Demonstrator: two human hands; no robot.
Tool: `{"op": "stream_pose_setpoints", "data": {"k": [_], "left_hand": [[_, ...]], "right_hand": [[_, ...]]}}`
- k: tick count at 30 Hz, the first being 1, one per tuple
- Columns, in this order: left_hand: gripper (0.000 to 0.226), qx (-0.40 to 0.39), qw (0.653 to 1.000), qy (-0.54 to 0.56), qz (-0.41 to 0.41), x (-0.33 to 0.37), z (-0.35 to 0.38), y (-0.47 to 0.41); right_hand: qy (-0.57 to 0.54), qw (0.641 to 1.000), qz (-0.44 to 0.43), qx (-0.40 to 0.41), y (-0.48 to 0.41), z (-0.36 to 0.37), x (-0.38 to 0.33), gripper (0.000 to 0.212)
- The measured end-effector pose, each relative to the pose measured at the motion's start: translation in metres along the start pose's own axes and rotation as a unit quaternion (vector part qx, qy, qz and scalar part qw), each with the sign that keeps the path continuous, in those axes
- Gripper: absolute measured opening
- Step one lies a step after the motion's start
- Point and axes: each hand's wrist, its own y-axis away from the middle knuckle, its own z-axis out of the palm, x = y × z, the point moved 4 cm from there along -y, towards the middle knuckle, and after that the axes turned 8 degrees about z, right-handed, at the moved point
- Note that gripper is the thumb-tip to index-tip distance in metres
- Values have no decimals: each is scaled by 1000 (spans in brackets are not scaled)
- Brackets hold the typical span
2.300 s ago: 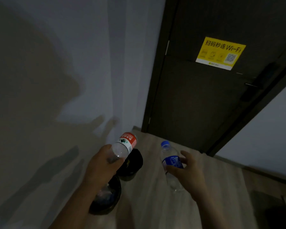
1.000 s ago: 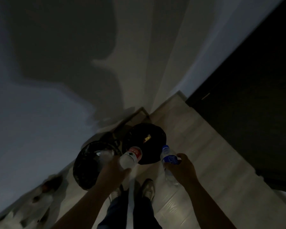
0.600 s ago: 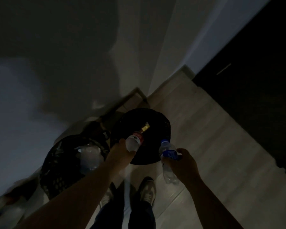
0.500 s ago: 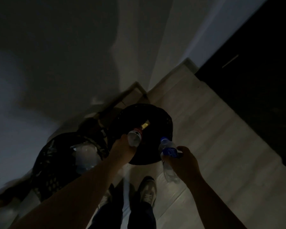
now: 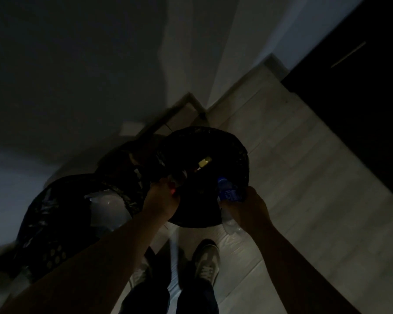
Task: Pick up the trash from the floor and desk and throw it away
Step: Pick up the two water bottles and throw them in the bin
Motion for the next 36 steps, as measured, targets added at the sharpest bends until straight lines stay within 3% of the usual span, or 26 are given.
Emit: {"op": "stream_pose_setpoints", "data": {"k": [5,8,17,25,29,31,33,36], "left_hand": [[27,-13,999,13,27,-2,-13,9],[32,-16,999,18,34,-6,-22,18],[29,-36,997,-27,60,-10,-64,72],[25,-26,989,-86,120,36,-149,175],[21,49,974,-138,176,78,-207,245],[24,71,976,-123,167,91,-224,281],[6,102,967,-148,179,101,-237,319],[28,76,995,-43,44,107,-244,372]], "right_hand": [[-12,1000,11,5,-5,8,-26,66],[22,999,-19,19,3,10,-40,73],[153,987,-53,17,66,-2,-47,44],[303,941,-150,22,180,-36,-79,32],[359,911,-204,7,247,-54,-99,39],[387,893,-229,-11,279,-64,-106,43],[405,878,-256,-26,311,-75,-113,47],[412,856,-309,-49,359,-92,-122,52]]}}
